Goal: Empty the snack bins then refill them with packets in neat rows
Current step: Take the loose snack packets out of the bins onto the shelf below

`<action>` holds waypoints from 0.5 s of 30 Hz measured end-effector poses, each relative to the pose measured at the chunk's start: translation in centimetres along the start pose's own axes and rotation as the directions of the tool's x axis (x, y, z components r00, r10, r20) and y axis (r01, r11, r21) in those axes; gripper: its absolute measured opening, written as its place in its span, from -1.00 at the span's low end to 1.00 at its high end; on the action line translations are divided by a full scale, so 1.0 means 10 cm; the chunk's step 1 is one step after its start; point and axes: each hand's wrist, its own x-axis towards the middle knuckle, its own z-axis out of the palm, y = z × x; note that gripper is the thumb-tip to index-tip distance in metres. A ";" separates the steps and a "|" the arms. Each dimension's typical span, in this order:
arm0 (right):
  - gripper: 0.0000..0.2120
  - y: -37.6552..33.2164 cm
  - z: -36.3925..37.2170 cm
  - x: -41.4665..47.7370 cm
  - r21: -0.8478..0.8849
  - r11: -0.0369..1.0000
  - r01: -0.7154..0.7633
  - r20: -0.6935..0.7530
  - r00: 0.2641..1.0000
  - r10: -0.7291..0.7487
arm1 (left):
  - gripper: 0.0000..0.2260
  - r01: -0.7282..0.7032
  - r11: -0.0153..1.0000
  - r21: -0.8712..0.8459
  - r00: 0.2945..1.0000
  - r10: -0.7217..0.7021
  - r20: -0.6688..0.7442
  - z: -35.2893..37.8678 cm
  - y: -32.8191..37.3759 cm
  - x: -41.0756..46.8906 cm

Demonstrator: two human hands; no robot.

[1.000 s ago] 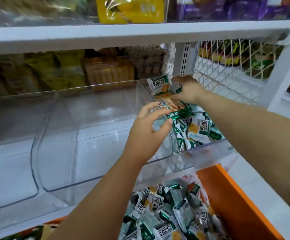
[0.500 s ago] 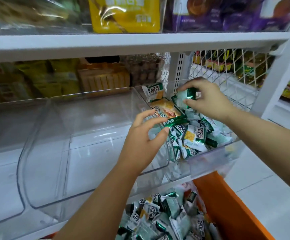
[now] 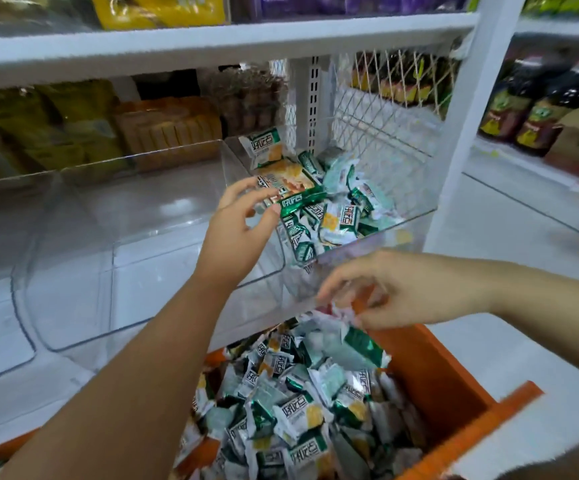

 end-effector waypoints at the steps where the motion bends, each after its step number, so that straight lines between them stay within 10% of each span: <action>1: -0.67 0.00 -0.02 0.01 0.003 1.000 0.005 -0.028 1.000 -0.005 | -0.83 0.005 1.000 -0.003 1.000 -0.005 0.002 0.00 0.01 0.00; 9: -0.79 0.08 -0.69 0.71 0.141 0.989 0.053 -0.560 0.828 0.035 | -0.82 -0.009 0.998 -0.058 1.000 0.009 -0.001 0.00 0.01 0.02; 15: -0.47 0.35 -1.02 1.69 0.073 0.986 -0.152 -0.673 0.722 0.161 | -0.81 -0.003 0.995 -0.098 1.000 0.005 0.012 0.00 -0.03 0.03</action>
